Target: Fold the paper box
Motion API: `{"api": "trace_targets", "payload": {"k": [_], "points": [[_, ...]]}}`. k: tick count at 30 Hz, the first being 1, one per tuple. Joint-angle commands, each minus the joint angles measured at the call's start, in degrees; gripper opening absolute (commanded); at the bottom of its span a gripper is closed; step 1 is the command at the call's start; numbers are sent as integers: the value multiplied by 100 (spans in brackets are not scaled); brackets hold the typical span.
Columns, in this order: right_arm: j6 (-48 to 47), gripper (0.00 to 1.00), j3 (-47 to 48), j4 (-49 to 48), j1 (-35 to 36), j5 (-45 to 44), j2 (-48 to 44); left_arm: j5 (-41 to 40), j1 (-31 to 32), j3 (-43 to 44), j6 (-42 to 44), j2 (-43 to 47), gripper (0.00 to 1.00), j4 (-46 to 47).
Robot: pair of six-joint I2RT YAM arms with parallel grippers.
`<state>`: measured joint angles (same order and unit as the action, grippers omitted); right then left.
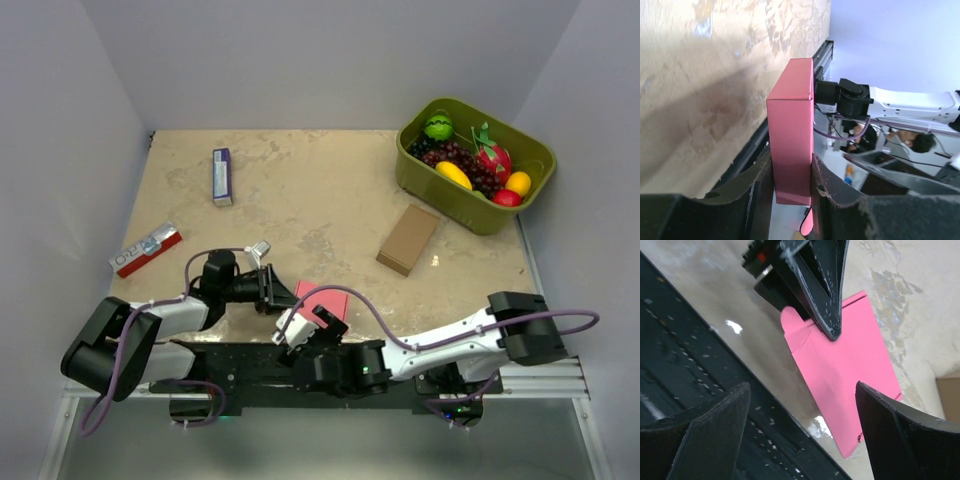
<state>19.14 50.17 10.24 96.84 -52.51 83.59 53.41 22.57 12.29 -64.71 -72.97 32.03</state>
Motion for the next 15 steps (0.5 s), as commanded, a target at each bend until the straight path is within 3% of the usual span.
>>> {"api": "trace_targets", "payload": {"k": [1,9,15], "points": [[-339,88,458,382,116,-971,429,556,-103,-122,-420,169,30,-82],[-183,84,713,1005,142,-1516,1440,706,-103,-587,-1201,204,29,707],[398,63,880,1718,134,-1824,1844,750,-103,-693,-1334,301,30,928]]}}
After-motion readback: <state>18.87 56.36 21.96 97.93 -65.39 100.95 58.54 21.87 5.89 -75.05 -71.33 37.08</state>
